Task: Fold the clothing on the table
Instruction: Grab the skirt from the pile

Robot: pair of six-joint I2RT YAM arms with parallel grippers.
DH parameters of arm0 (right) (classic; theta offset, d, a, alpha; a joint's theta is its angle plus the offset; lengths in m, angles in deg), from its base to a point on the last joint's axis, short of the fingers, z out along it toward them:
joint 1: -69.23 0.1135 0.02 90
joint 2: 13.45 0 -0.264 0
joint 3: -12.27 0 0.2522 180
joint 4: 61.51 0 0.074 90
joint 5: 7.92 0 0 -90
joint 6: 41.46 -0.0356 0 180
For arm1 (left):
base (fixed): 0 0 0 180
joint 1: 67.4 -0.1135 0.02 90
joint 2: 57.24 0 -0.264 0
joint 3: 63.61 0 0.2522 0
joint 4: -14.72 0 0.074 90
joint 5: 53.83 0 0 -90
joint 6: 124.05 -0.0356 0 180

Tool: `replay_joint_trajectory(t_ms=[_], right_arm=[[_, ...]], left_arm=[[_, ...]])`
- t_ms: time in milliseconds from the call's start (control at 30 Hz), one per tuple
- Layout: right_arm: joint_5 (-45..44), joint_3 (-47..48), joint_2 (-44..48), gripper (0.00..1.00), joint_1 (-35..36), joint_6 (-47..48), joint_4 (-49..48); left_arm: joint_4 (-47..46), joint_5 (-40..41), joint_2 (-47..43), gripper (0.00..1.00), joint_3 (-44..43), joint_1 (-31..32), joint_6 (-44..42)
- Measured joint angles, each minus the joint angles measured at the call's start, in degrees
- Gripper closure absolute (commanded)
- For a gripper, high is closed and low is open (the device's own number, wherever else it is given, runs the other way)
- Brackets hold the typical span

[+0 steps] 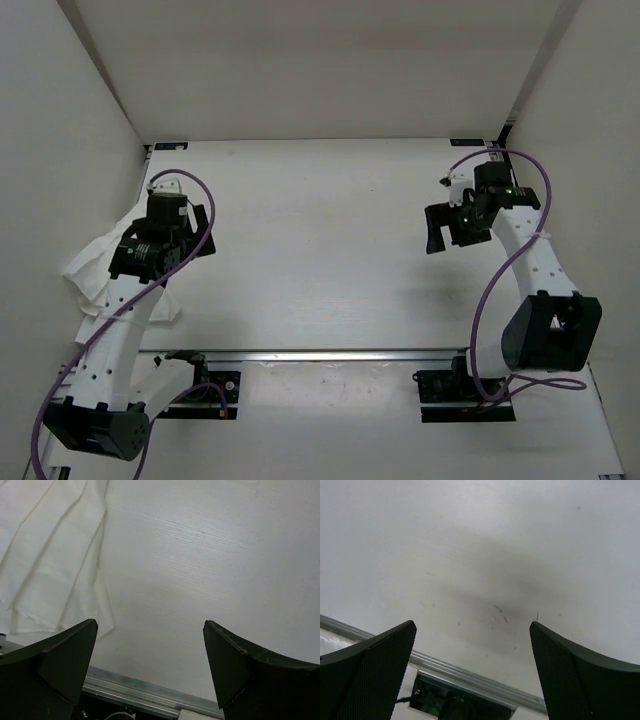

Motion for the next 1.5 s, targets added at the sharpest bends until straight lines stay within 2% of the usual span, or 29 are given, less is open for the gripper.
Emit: replay_joint_trajectory(t_ms=[167, 400, 633, 733, 800, 867, 1000, 1067, 1200, 1367, 1500], right_arm=[[1.40, 3.78, -4.24, 0.01, -0.46, -0.57, -2.60], [2.36, 3.85, -5.84, 0.01, 1.09, -1.09, -2.97], [1.29, 7.32, -9.46, 0.01, 7.89, -0.96, -3.39], [1.07, 8.96, -10.27, 0.01, 8.44, -0.90, -3.80], [1.20, 9.09, -10.27, 0.01, 7.67, -0.90, -3.91], [1.51, 9.09, -10.40, 0.01, 6.88, -0.87, -3.89], [1.92, 9.42, -11.13, 0.01, 6.32, -0.70, -3.82], [2.38, 10.21, -11.69, 0.01, 6.34, -0.66, -3.76], [3.48, 11.89, -12.85, 0.00, 6.43, -0.66, -4.00], [4.74, 12.11, -13.22, 0.00, 5.90, -0.68, -3.89], [6.56, 12.11, -13.22, 0.01, 3.52, -0.94, -3.82]], left_arm=[[-0.11, 3.04, -1.70, 0.01, 0.02, -2.01, -2.08], [0.35, 1.68, -7.32, 0.01, 1.99, -8.13, -3.74], [0.17, 2.16, -12.98, 0.01, 2.36, -19.58, -4.46], [-5.46, 1.46, -20.37, 0.02, 3.65, -18.29, -7.32], [-9.25, 1.33, -21.70, 0.01, 3.76, -16.70, -8.70], [-12.00, 2.23, -17.16, 0.02, 2.69, -15.37, -10.32], [-15.93, 9.07, 3.41, 0.02, -1.90, -10.84, -15.13], [-18.10, 13.22, 12.00, 0.02, -1.42, -7.19, -18.99], [-19.32, 17.64, 22.56, 0.01, -0.11, -0.11, -24.44], [-21.29, 20.41, 29.07, 0.02, -1.31, -0.92, -25.86], [-22.18, 21.44, 38.42, 0.02, -7.34, -2.69, -23.80]])
